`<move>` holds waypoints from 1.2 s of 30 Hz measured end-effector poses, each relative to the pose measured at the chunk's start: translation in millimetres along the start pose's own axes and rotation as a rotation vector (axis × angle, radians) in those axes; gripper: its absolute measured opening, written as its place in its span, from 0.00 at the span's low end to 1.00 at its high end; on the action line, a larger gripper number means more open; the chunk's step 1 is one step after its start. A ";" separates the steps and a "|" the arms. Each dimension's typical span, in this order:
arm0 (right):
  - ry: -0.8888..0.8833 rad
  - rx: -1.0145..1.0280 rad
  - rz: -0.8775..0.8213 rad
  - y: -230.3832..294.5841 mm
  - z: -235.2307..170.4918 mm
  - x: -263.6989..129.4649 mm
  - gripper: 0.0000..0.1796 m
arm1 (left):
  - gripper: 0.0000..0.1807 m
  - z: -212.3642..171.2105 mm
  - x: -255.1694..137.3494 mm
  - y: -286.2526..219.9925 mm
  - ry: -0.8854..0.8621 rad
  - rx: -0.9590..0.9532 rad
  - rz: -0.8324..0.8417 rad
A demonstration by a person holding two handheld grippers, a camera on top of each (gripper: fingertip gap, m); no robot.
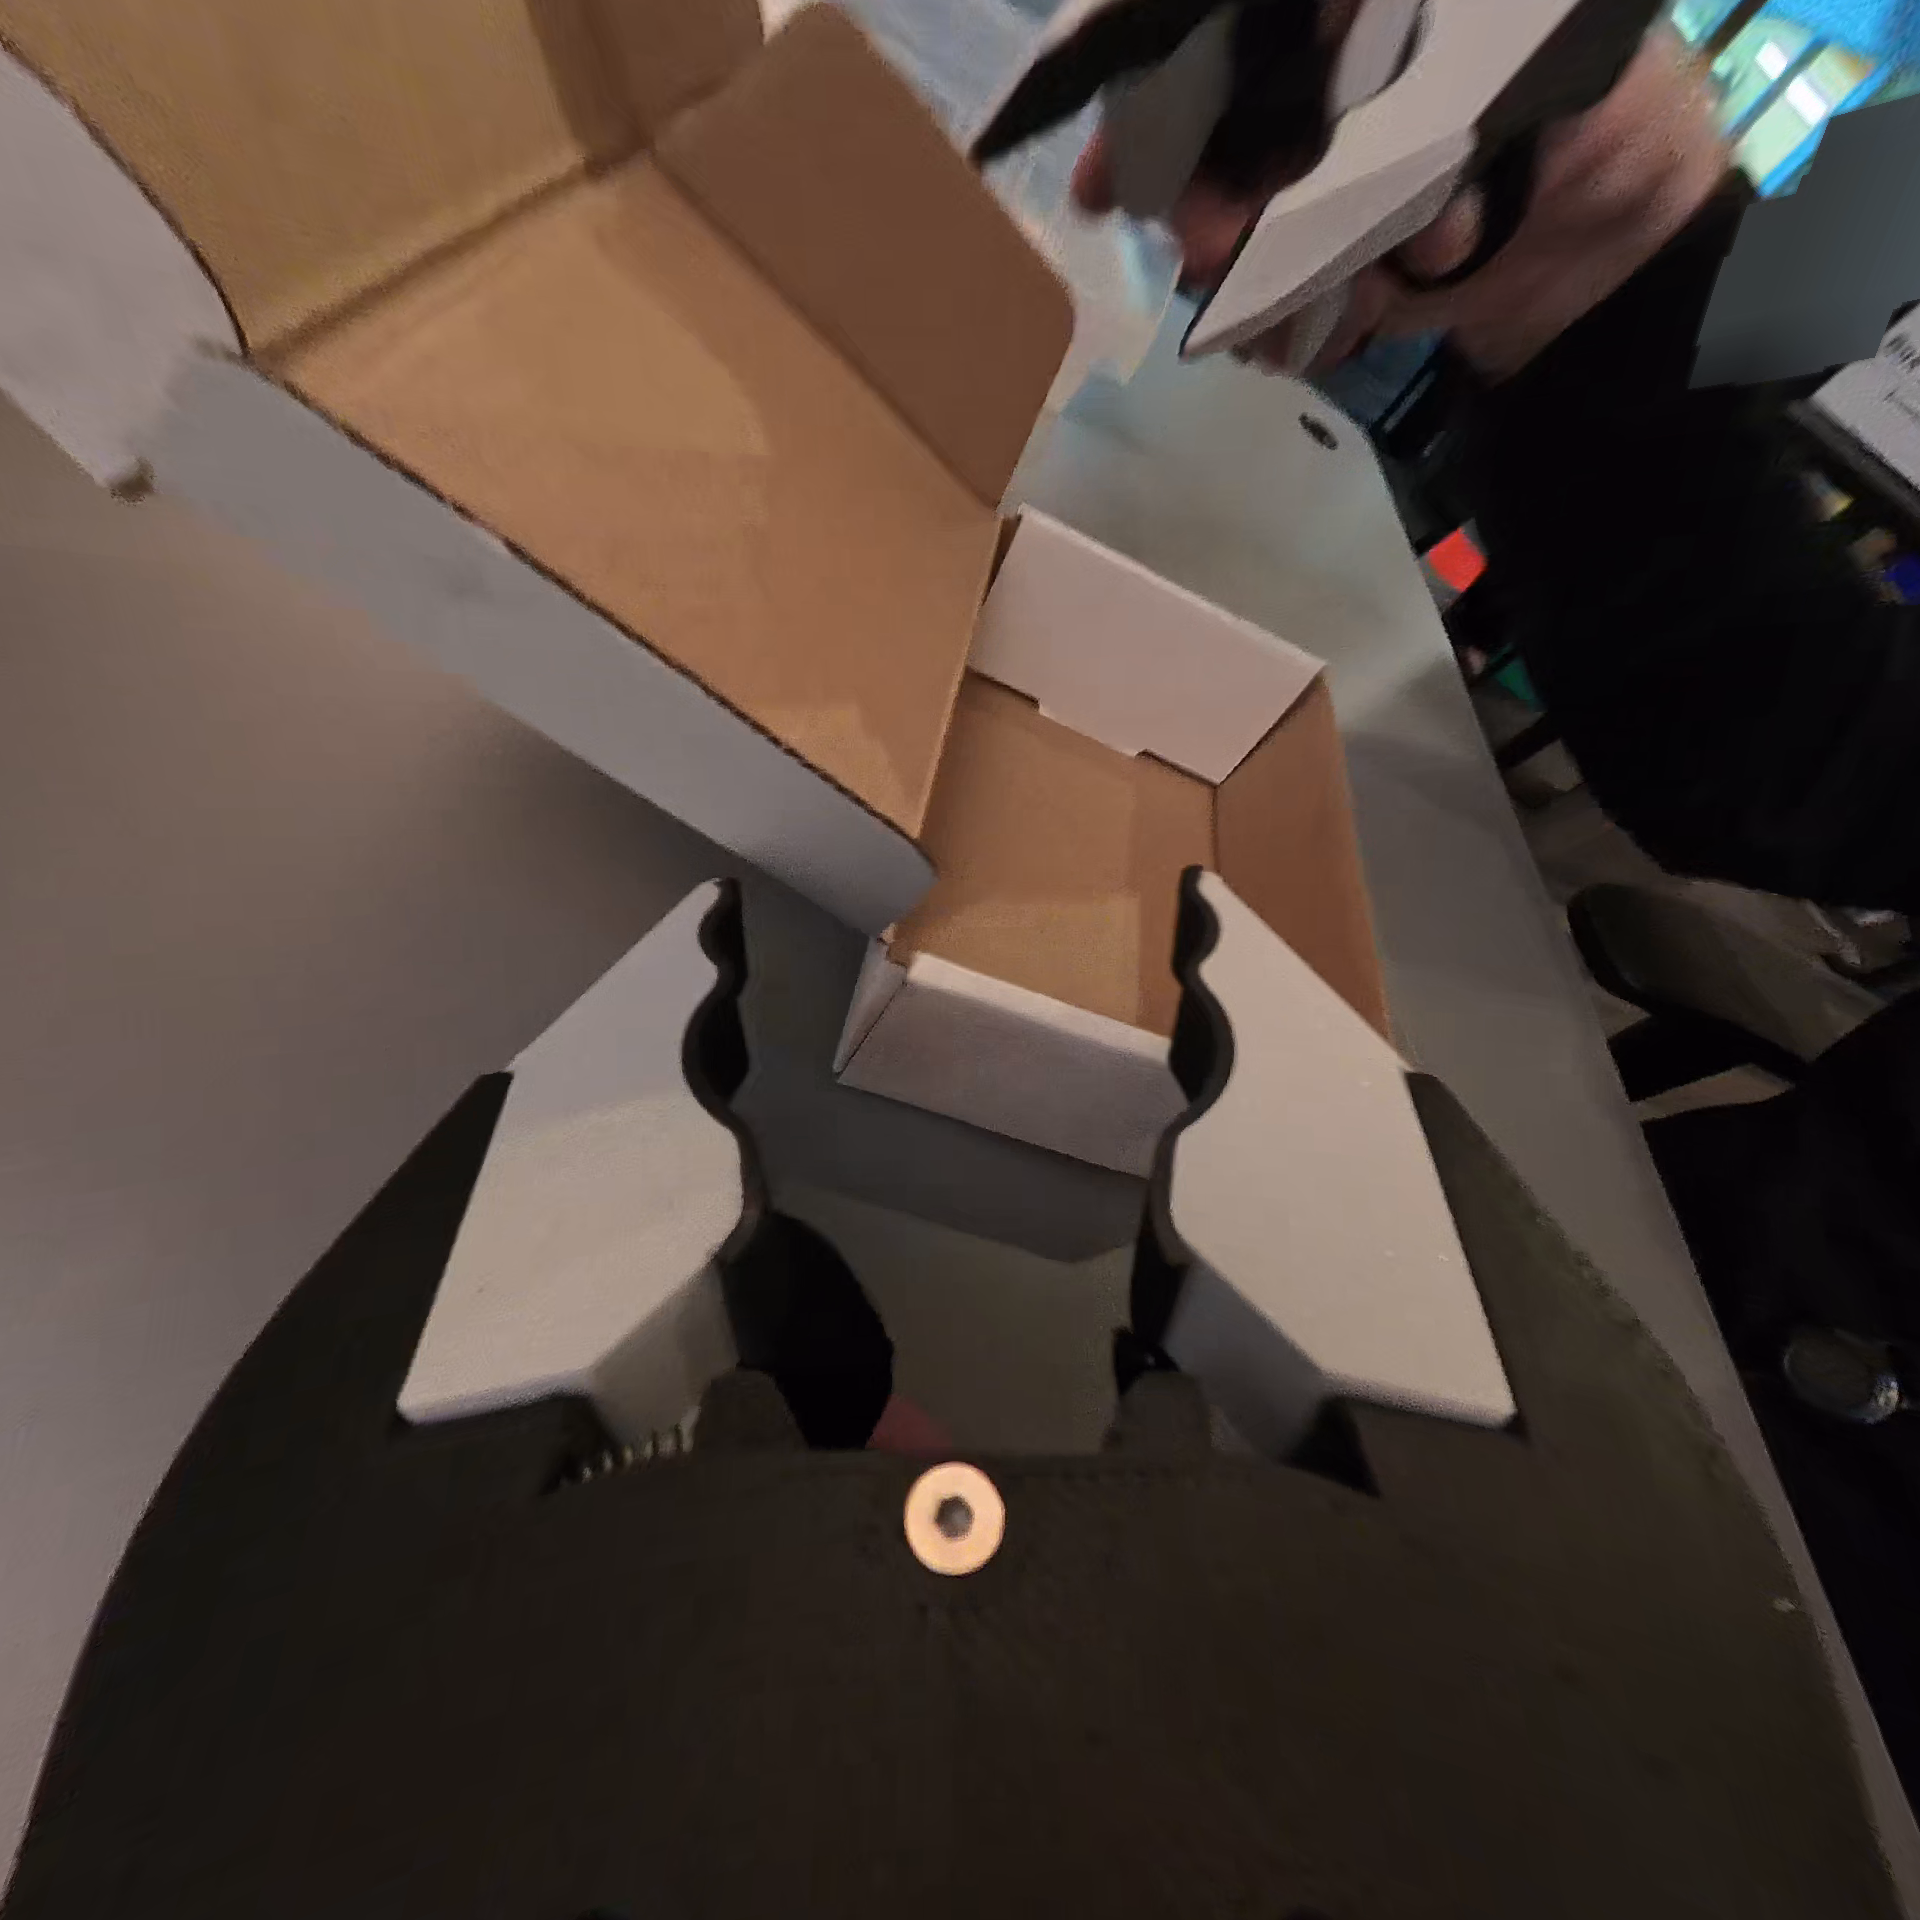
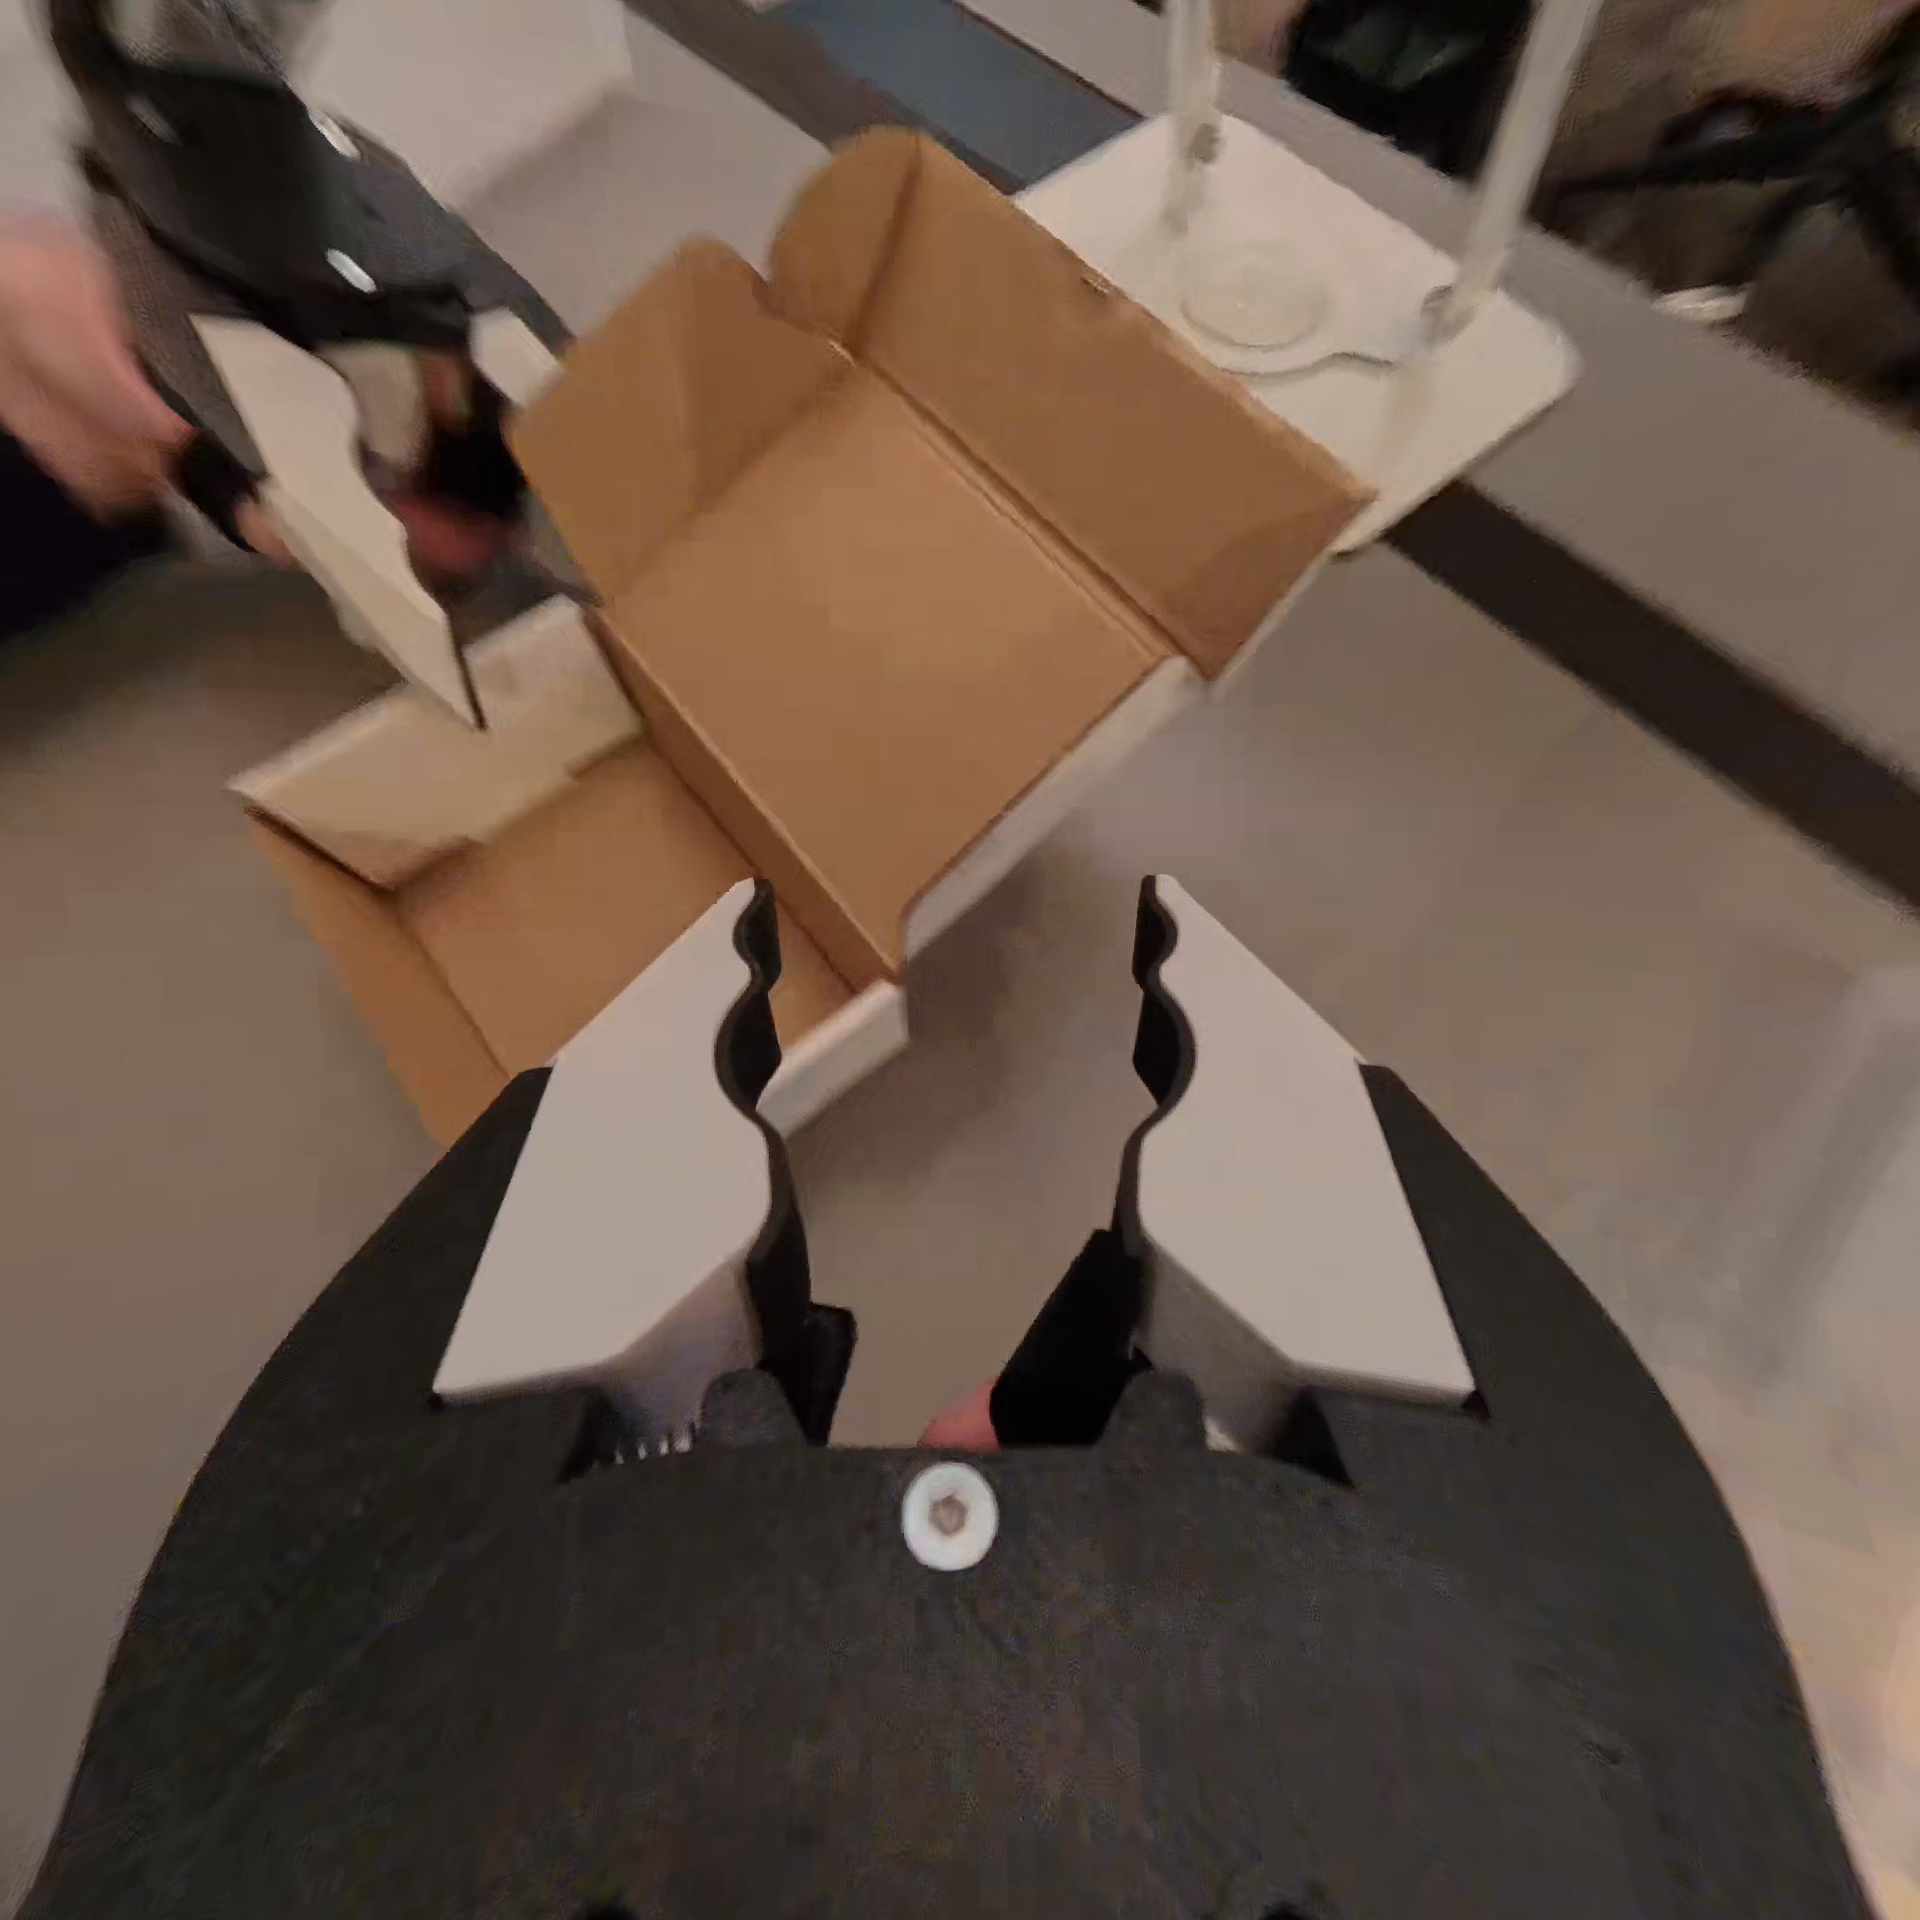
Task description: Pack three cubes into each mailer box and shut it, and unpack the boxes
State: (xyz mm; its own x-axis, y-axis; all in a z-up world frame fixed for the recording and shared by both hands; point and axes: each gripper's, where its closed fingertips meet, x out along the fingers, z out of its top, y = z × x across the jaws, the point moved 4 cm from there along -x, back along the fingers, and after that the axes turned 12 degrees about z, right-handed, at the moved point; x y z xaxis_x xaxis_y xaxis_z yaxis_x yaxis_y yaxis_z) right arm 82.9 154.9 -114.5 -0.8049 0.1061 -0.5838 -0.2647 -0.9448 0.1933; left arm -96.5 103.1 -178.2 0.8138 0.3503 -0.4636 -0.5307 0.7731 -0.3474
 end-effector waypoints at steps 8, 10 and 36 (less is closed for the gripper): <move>-0.360 0.346 0.309 -48.6 -9.3 12.0 0.31 | 0.37 36.5 -35.7 22.4 -0.382 -0.274 -0.151; -0.393 0.378 0.357 -51.5 -10.3 19.1 0.29 | 0.31 39.1 -33.1 30.8 -0.392 -0.310 -0.127; -0.625 -0.167 0.219 15.2 13.5 -5.4 0.23 | 0.14 42.4 -35.5 -0.9 -0.422 0.141 -0.010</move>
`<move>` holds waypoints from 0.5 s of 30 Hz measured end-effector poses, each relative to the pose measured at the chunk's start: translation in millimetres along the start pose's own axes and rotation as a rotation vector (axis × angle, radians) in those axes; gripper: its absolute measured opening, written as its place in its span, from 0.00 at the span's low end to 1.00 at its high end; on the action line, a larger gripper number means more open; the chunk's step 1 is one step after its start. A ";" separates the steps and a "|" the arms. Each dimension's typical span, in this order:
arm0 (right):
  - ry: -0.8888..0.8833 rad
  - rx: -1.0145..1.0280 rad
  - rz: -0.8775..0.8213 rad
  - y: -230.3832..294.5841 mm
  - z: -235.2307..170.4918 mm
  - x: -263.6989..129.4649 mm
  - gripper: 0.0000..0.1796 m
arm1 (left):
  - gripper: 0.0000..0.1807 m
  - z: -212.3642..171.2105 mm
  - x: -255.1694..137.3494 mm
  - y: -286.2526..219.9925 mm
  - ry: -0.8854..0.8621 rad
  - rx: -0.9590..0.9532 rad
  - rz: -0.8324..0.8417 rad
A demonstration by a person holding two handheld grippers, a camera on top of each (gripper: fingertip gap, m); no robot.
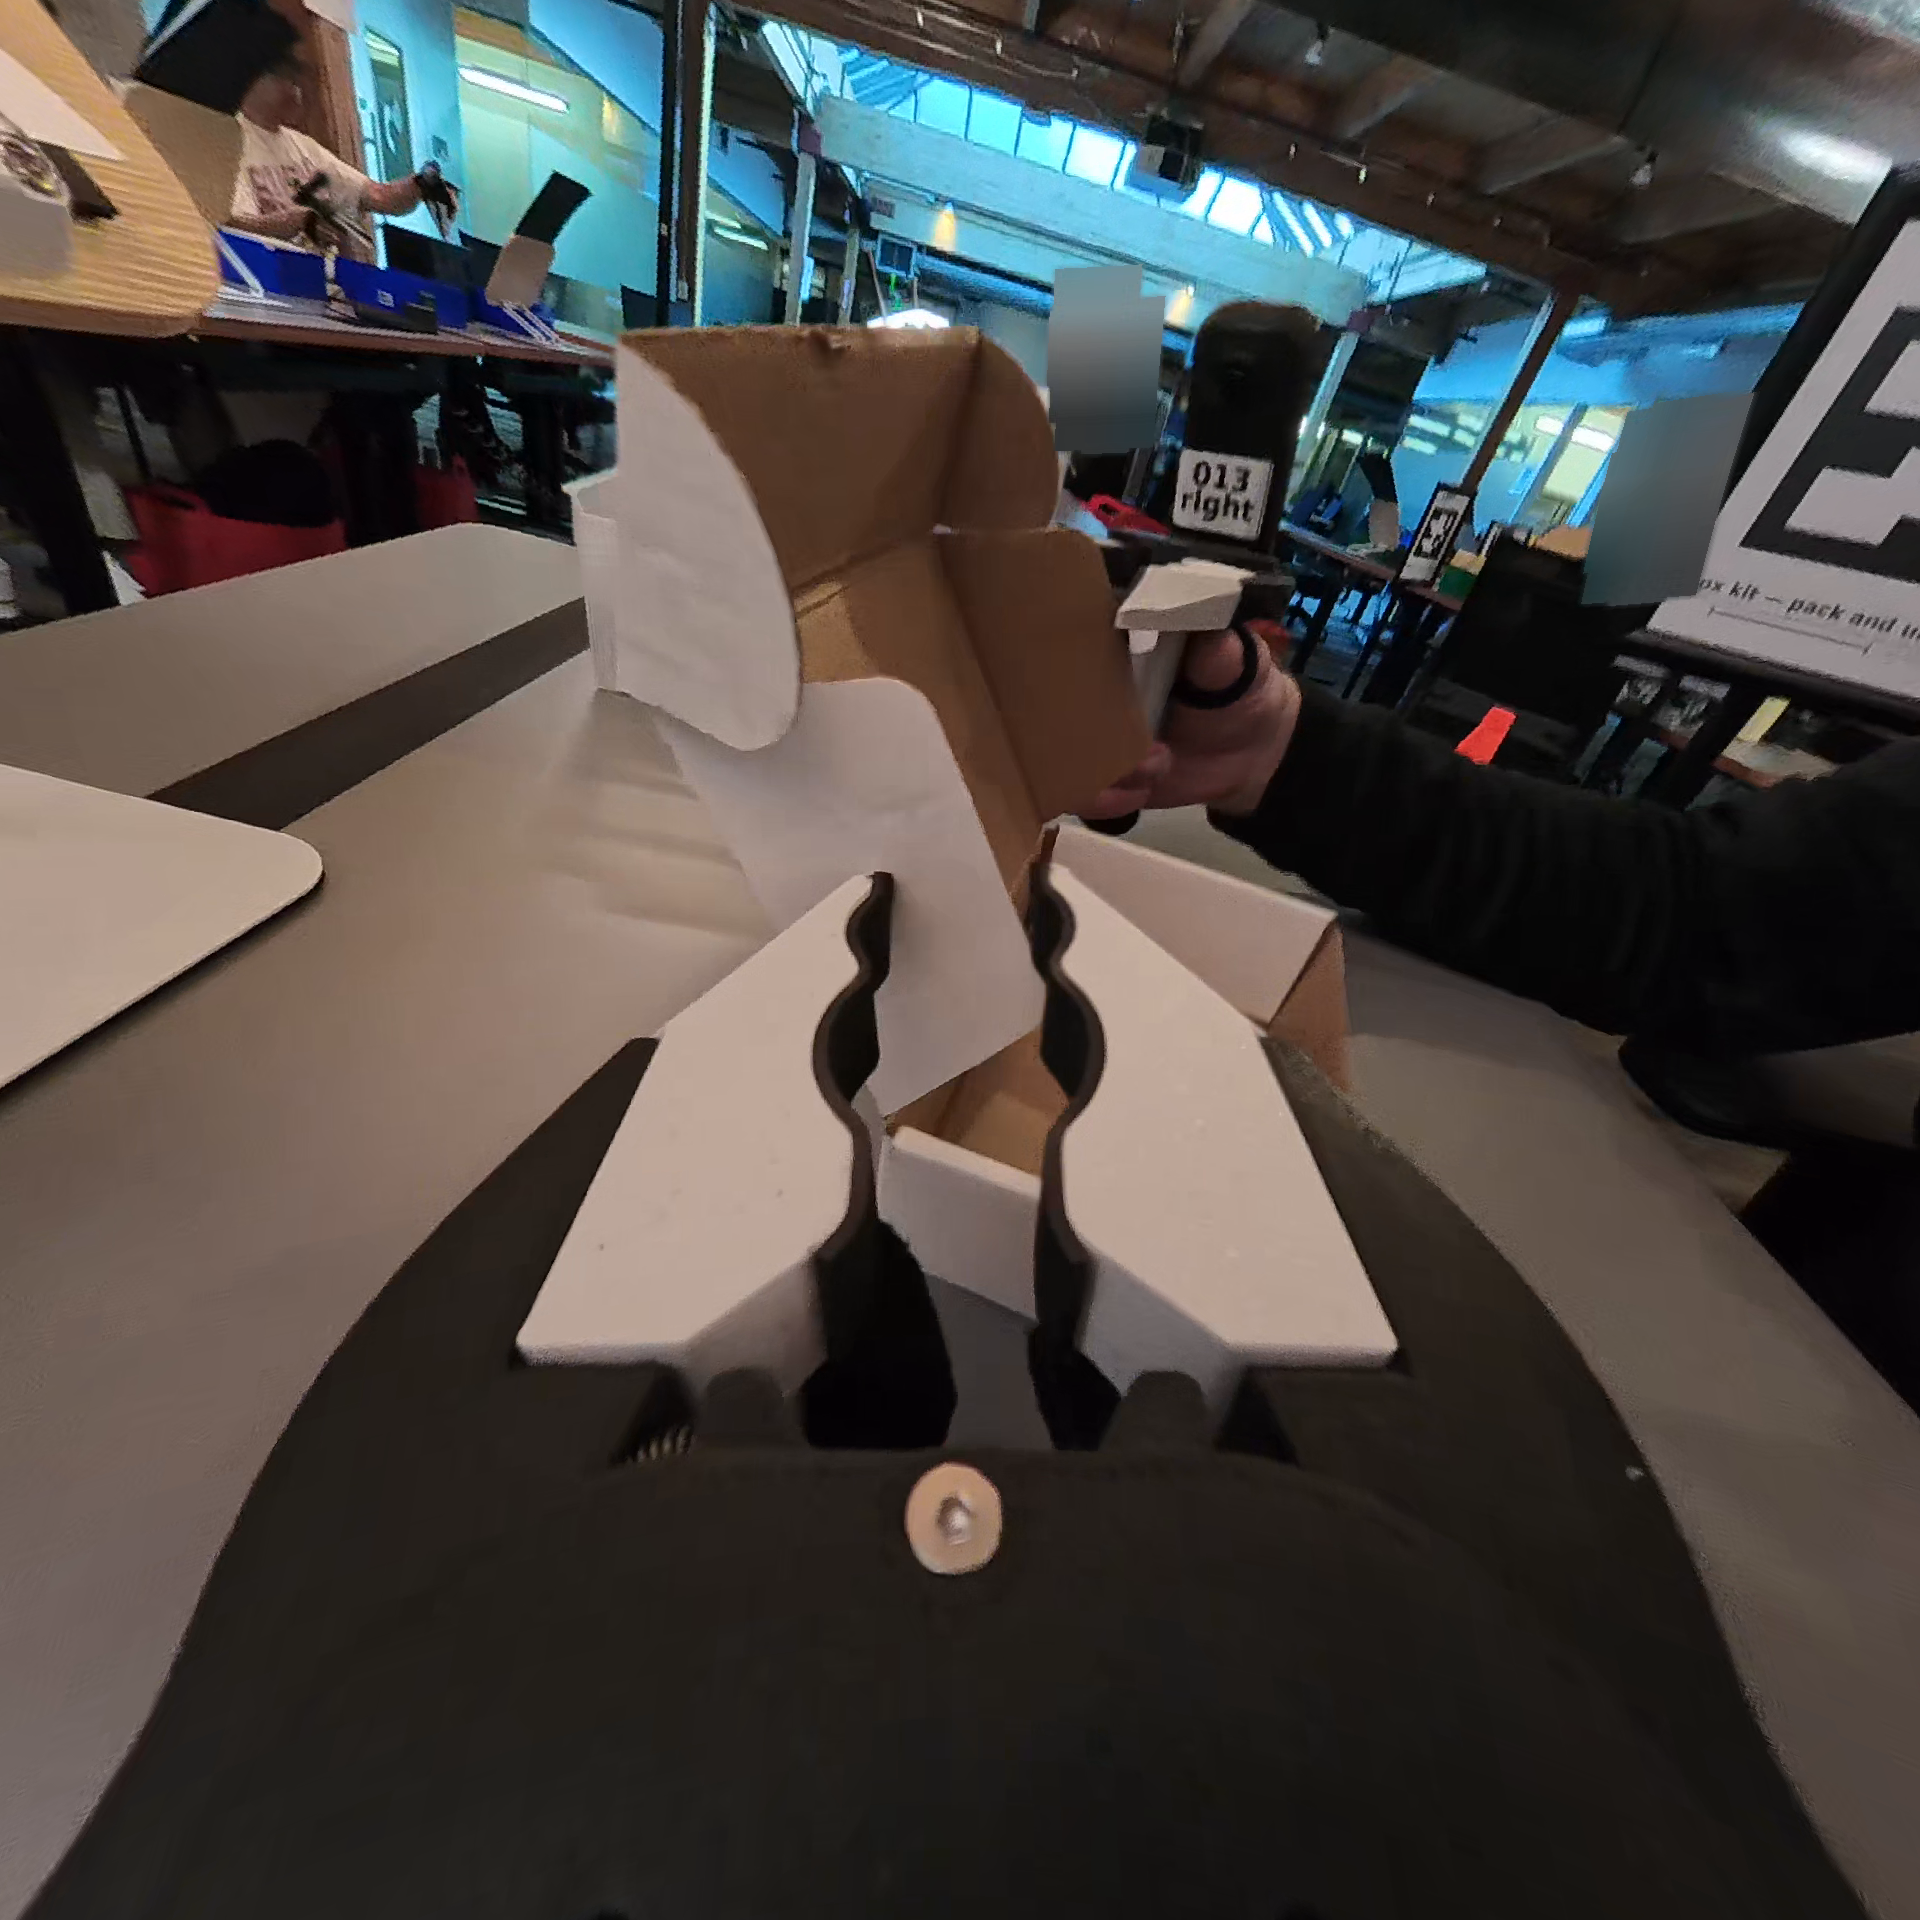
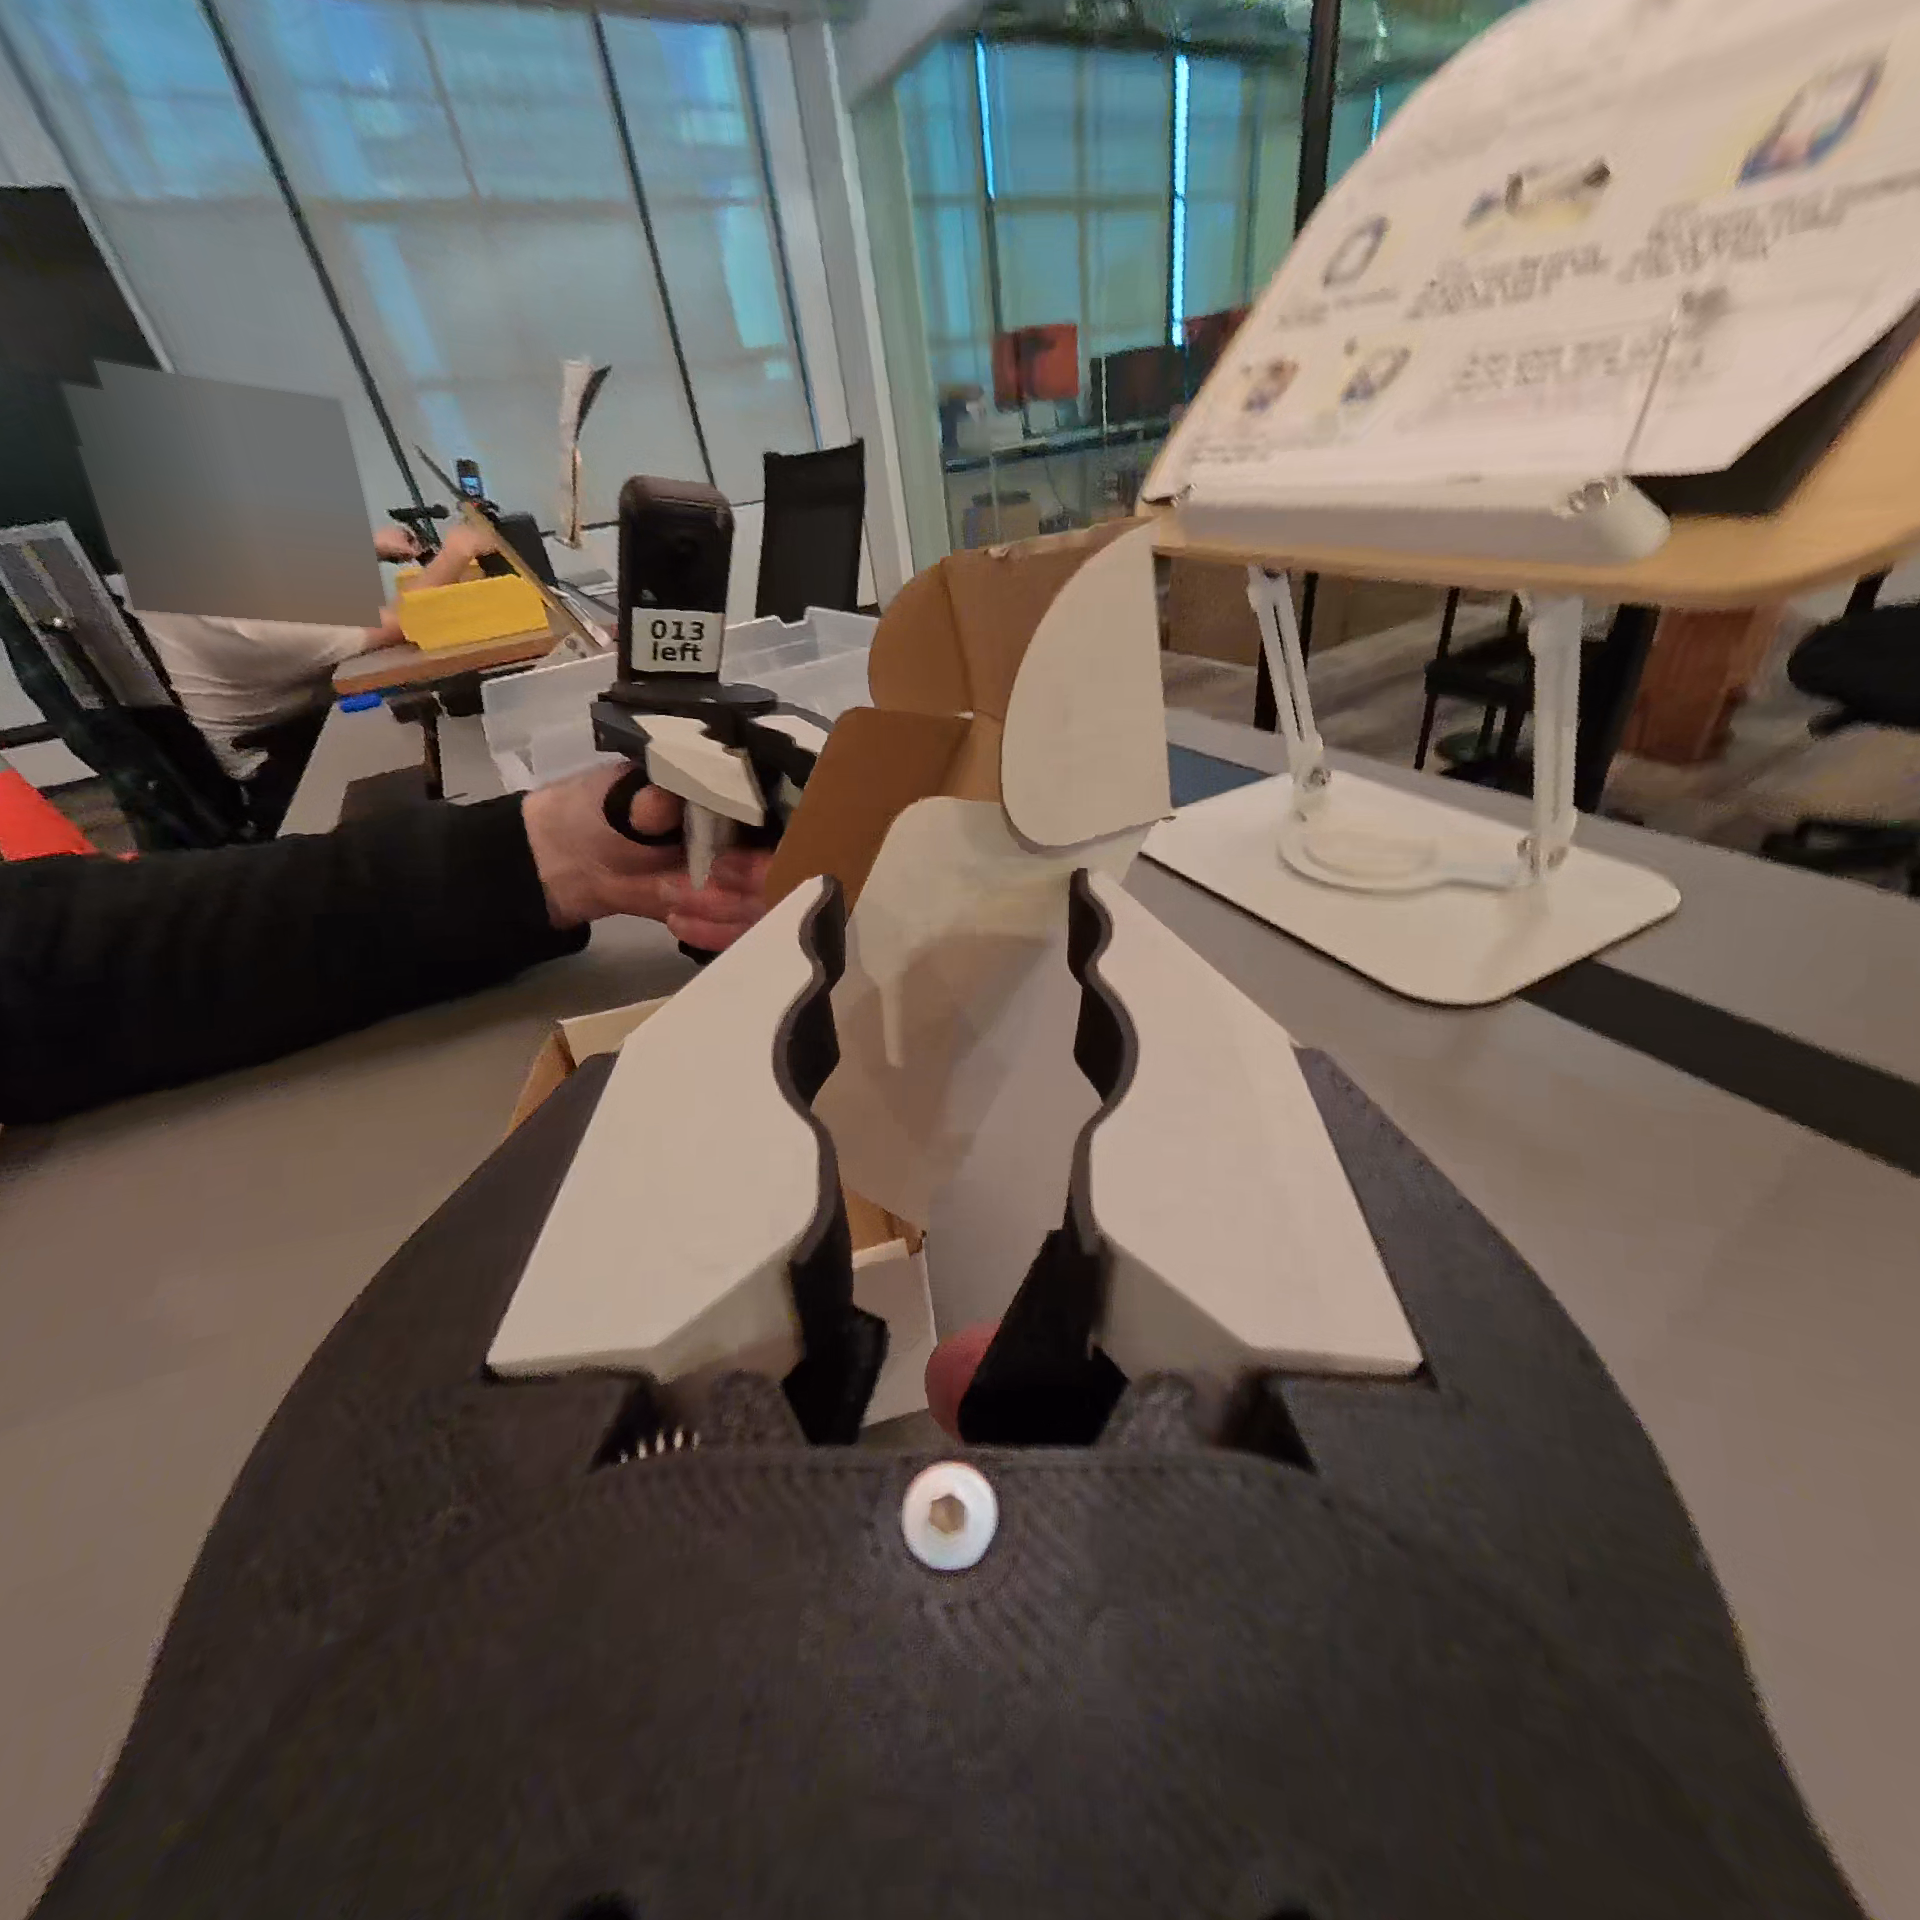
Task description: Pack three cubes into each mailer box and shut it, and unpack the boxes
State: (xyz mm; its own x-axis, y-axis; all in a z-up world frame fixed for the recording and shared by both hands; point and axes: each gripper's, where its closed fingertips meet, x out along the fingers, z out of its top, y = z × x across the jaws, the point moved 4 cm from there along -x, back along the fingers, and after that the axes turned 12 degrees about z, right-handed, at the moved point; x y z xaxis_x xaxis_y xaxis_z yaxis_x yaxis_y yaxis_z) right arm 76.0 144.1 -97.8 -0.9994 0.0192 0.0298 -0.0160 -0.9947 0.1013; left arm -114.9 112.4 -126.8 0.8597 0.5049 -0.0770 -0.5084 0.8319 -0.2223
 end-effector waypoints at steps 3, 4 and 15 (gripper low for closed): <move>0.024 -0.067 0.035 12.2 -4.8 -3.2 0.23 | 0.07 -3.4 -6.2 -14.4 0.022 0.087 -0.020; 0.031 -0.090 0.044 16.1 -7.1 -4.3 0.23 | 0.06 -5.2 -7.3 -18.9 0.025 0.121 -0.007; 0.129 -0.309 0.047 59.8 -21.9 -12.8 0.17 | 0.00 -31.0 -16.9 -64.8 0.120 0.345 -0.013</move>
State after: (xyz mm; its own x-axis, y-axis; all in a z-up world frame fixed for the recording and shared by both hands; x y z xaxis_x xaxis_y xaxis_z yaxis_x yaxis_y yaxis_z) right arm 87.1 82.2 -113.8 -0.9947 -0.0208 -0.1008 0.0412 -0.9780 -0.2043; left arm -95.0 42.8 -141.3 0.8556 0.4798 -0.1945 -0.4657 0.8774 0.1154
